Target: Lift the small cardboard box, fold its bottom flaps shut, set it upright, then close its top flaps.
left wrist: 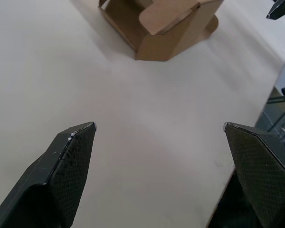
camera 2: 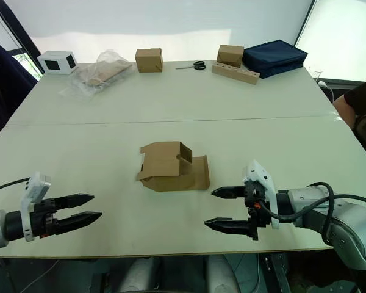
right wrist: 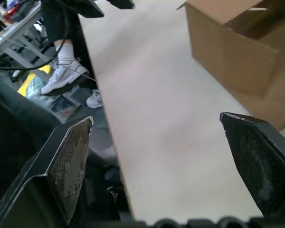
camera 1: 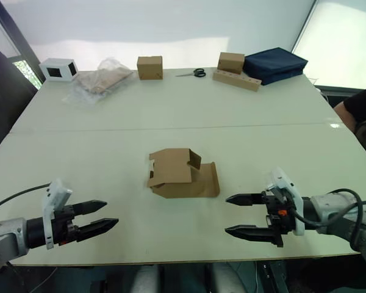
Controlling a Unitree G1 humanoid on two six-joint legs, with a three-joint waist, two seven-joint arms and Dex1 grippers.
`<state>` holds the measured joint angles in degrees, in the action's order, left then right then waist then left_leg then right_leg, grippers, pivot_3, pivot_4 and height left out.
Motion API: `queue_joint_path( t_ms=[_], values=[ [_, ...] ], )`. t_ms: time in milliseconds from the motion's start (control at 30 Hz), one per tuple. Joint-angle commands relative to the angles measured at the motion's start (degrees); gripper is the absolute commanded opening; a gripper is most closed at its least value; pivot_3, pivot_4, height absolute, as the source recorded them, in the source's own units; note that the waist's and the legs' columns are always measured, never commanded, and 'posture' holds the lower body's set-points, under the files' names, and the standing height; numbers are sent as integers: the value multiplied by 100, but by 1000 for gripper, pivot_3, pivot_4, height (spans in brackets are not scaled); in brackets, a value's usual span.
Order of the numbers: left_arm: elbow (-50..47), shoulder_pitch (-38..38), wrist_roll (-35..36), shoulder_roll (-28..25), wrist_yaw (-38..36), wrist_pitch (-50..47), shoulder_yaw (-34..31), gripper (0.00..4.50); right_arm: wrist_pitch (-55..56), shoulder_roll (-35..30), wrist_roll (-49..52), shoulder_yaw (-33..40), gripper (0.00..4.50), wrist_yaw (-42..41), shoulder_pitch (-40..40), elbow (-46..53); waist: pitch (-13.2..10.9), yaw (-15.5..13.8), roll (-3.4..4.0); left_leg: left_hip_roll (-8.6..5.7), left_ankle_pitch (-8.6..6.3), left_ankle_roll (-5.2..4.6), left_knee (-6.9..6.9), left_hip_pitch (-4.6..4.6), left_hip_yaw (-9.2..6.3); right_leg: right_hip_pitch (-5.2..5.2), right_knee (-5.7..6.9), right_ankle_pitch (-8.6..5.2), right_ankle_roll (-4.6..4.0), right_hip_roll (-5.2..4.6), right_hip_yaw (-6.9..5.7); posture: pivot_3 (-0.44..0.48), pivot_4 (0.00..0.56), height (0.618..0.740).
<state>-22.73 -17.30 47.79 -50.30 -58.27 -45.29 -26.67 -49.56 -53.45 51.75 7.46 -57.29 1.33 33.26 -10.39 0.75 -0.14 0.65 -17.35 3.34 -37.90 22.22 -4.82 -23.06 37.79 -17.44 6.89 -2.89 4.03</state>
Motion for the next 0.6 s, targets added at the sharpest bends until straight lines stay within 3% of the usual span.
queue_joint_path(
  t_ms=[33, 233, 300, 500, 600],
  values=[
    [73, 59, -92, 2, -4, 182, -141, 4425, 224, -119, -94, 54, 4500, -319, -76, -56, 0, -1, 0, 0, 0, 0, 0, 0, 0, 0, 0, 0, 0, 0, 0, 0, 150, 740],
    [179, 289, 427, -46, 410, -496, -536, 4425, 144, -163, -4, 154, 4500, -409, 127, -349, 0, 14, -1, 1, 0, 0, -1, -1, -2, 0, 5, 0, 0, 1, 0, 0, 150, 740],
    [443, 437, 542, -327, 322, -829, -626, 4425, -64, -375, -137, 97, 4500, -318, 101, -388, 0, 10, -1, 1, 0, 0, -1, -1, -2, -1, 5, 0, 0, 1, 0, 0, 150, 740],
    [1021, 1145, 636, -734, 163, -1150, -489, 4425, -267, -93, 140, 236, 4500, 113, 456, -450, 1, 22, -2, 0, 0, 0, -5, -1, -2, -3, 13, 1, -1, 2, -2, 0, 150, 740],
    [1469, 1662, 984, -1049, 115, -1982, -254, 4425, -146, -59, 58, 229, 4500, 106, 448, -401, 0, 23, -1, 1, 0, 0, 0, 4, -2, -10, 11, 0, -1, 3, -2, 0, 150, 740]
  ],
)
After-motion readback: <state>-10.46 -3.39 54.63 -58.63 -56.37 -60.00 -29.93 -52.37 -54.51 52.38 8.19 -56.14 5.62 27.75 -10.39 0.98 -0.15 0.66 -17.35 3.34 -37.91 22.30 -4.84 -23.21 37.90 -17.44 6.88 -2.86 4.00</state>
